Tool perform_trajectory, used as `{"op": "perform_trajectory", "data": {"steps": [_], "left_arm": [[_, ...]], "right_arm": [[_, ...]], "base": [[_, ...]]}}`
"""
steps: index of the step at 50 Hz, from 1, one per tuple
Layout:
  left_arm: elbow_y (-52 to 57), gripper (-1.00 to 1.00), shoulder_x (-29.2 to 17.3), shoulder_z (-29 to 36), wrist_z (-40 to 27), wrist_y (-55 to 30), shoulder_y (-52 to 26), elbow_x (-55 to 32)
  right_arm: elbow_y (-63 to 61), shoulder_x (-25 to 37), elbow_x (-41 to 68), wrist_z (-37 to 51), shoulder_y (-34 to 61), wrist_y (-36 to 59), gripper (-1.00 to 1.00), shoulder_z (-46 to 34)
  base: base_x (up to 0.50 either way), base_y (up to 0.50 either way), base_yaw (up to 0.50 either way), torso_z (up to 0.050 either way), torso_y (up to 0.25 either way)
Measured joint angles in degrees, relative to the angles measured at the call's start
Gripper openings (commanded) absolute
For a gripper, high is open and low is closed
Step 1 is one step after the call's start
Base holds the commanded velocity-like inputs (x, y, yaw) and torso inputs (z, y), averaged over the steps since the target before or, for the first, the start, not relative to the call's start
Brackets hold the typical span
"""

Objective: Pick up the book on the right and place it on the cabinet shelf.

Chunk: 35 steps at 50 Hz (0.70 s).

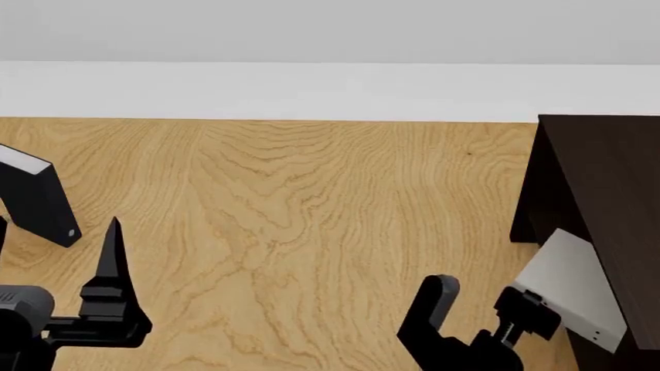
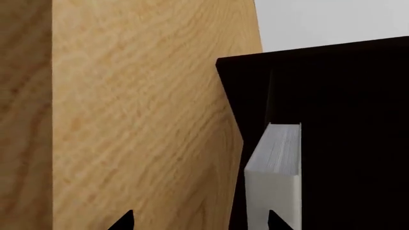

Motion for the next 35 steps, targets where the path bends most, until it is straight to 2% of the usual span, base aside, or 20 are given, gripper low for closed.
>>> {"op": "perform_trajectory", "data": {"steps": [15, 35], "left_arm": [[0.33, 1.0, -0.49, 0.43, -0.81, -0.27, -0.11, -0.32], [-0.31, 1.0, -1.0, 1.05, -1.77, -0.31, -0.8, -0.51]], "right_arm": [[0.77, 1.77, 6.52, 6.05, 1.21, -2.63, 1.0, 0.55], [1.52, 3.11, 7.54, 8.28, 2.6, -2.4, 1.0, 2.54]], "base": [[0.0, 0.0, 0.0, 0.0, 0.0], [0.0, 0.0, 0.0, 0.0, 0.0]]}}
